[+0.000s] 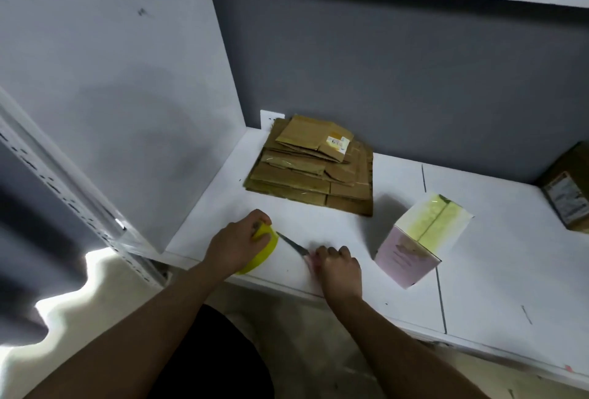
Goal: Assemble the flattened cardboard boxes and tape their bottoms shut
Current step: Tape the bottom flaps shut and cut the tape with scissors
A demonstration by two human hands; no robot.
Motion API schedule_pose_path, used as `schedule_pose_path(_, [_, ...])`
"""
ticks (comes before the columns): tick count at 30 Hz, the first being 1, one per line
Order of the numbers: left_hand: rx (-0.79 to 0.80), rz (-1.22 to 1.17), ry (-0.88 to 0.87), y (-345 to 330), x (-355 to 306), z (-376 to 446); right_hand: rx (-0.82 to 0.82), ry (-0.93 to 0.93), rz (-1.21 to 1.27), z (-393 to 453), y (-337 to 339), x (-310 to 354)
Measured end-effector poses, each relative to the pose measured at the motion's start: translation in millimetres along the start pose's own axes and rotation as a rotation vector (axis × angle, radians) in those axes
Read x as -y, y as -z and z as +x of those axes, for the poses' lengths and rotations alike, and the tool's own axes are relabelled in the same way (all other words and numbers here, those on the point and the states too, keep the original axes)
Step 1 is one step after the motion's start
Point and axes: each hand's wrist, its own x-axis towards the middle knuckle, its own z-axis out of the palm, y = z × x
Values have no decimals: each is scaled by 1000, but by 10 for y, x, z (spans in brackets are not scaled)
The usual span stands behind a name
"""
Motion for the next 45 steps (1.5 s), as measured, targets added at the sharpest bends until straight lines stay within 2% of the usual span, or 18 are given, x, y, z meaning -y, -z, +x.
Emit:
schedule_pose_path(4, [34, -60, -9, -42, 42, 18, 43, -23, 7, 4, -89, 3])
schedule_pose_path(6, [50, -137, -8, -39, 45, 15, 65, -37, 93, 0, -87, -17])
schedule_pose_path(8, [53, -204, -12, -35, 42, 0, 13, -62, 332, 43, 41, 6])
schedule_pose_path(12, [52, -294, -40, -48, -23, -60, -1, -137, 1033, 201, 495, 282])
schedule_pose_path(14, [53, -330, -58, -60, -67, -95, 59, -133, 1129, 249, 599, 405])
schedule_pose_path(19, [76, -437, -105, -49, -153, -208, 78, -171, 1205, 257, 700, 414])
schedule_pose_path(26, [105, -582, -51, -39, -201, -269, 19, -182, 1307, 186, 777, 341])
schedule_pose_path(32, [81, -622, -38, -34, -224, -289, 60, -86, 1216, 159, 844, 363])
schedule_pose_path(39, [27, -597, -6, -38, -265, -289, -23, -124, 1092, 190, 809, 470])
schedule_pose_path(45, [-23, -587, 20, -39, -244, -260, -9, -147, 1119, 247, 780, 559])
